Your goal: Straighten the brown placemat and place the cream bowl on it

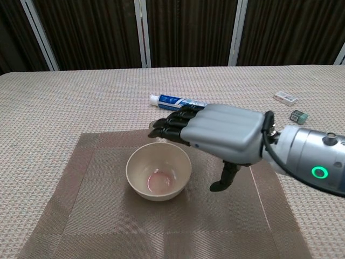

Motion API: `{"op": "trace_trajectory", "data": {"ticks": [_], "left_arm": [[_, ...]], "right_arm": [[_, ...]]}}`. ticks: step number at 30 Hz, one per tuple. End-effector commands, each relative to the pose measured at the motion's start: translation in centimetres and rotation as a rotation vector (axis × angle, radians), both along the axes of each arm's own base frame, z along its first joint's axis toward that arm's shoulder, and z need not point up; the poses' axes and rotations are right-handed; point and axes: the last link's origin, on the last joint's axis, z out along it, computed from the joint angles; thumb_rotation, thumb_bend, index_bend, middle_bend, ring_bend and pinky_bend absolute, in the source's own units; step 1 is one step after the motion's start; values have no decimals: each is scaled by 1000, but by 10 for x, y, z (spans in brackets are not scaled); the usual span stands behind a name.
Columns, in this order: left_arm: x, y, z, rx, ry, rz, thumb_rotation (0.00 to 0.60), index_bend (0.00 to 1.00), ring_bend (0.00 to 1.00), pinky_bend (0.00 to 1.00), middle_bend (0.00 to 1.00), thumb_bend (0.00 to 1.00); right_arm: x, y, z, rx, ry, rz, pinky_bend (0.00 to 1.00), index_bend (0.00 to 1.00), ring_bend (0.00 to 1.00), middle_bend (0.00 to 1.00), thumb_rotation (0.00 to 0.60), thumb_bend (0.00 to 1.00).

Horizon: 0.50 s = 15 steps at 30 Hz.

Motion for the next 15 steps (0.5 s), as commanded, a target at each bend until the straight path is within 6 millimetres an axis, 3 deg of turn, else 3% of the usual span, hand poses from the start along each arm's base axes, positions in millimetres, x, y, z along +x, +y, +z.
{"op": "trace_trajectory", "data": {"ticks": [1, 6, 10, 15], "left_arm": [[0, -1, 0, -1, 3, -3, 600, 0, 0, 0, 0, 0], [-2, -4, -2, 7, 18, -7, 600, 0, 0, 0, 0, 0], [-6, -11, -3, 27, 41, 1, 600, 0, 0, 0, 0, 0], [-12, -23, -6, 52, 76, 12, 600, 0, 0, 0, 0, 0]], "right_arm": [[-10, 4, 32, -69, -31, -18, 0, 0, 0, 0, 600, 0], [-45, 14, 93, -218, -103, -61, 0, 0, 0, 0, 600, 0], [-91, 24, 140, -336, -176, -153, 0, 0, 0, 0, 600, 0], [-139, 39, 170, -420, -239, -308, 0, 0, 0, 0, 600, 0]]}}
